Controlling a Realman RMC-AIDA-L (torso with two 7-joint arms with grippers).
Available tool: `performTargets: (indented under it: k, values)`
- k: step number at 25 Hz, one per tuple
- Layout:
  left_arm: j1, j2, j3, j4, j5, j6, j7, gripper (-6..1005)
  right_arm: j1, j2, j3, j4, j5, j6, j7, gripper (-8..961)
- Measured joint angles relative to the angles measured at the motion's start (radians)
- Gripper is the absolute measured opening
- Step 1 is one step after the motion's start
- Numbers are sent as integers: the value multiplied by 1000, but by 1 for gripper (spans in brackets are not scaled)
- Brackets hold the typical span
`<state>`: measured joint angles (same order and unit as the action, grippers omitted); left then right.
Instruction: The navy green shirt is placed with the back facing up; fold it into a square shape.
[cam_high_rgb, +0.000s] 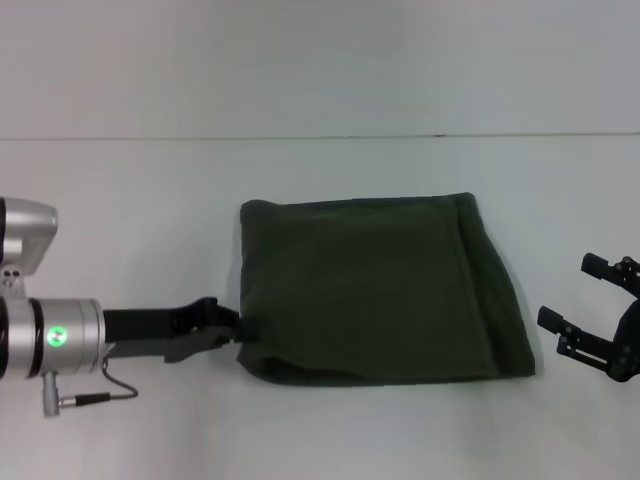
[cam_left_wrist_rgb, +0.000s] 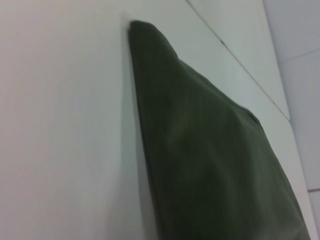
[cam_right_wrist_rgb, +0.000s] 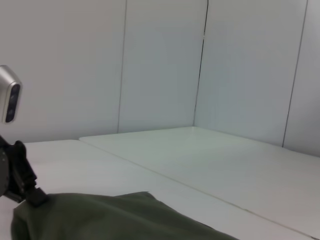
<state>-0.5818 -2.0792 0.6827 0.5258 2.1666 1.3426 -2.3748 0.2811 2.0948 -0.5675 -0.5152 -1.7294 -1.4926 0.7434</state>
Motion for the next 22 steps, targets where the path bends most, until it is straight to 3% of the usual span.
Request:
performTargets:
  k: [9,16,22]
  values:
    - [52,-17,-61,11,-3,37,63,42,11,-1,0,10,1,-1,-2,882]
    - [53,-11,-79,13,-1,37,82,46,13,-1,0,11,1,-5,-3,882]
    - [50,-5,-80,43,-9,117,165,50,19,-1,0,13,1,-1,3,882]
